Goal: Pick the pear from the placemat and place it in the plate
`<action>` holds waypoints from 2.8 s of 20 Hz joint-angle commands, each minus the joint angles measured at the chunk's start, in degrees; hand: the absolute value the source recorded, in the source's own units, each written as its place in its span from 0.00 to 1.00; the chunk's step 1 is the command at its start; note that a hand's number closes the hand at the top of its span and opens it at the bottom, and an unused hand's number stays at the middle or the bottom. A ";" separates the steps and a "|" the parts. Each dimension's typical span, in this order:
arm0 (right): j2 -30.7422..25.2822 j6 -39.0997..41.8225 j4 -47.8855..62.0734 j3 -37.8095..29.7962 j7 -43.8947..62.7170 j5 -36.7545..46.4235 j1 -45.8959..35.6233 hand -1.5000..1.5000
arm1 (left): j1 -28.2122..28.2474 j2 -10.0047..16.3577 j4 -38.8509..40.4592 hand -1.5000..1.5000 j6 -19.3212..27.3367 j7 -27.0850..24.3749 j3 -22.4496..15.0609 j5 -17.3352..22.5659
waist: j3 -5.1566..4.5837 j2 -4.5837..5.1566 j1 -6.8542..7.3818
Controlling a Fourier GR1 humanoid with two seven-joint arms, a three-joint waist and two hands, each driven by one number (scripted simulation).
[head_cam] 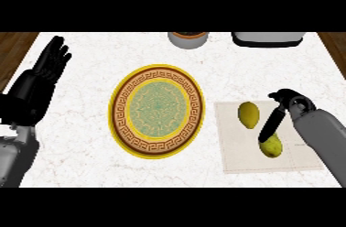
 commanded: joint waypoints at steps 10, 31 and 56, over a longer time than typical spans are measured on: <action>5.35 1.68 5.29 0.06 2.60 3.76 5.51 0.00 | 3.24 -3.11 -1.68 0.50 -2.57 -0.69 1.34 -1.51 | 0.01 0.07 0.10; -10.03 -28.78 -24.01 6.92 -14.37 35.48 29.26 1.00 | 5.00 -2.56 -1.25 0.50 -3.49 -0.64 5.49 -3.08 | -0.07 -1.11 -3.76; 6.46 -23.97 -69.40 16.69 -1.06 54.98 20.67 1.00 | 2.95 -6.68 0.45 0.50 -5.11 -3.03 4.31 -6.23 | -0.07 0.09 0.42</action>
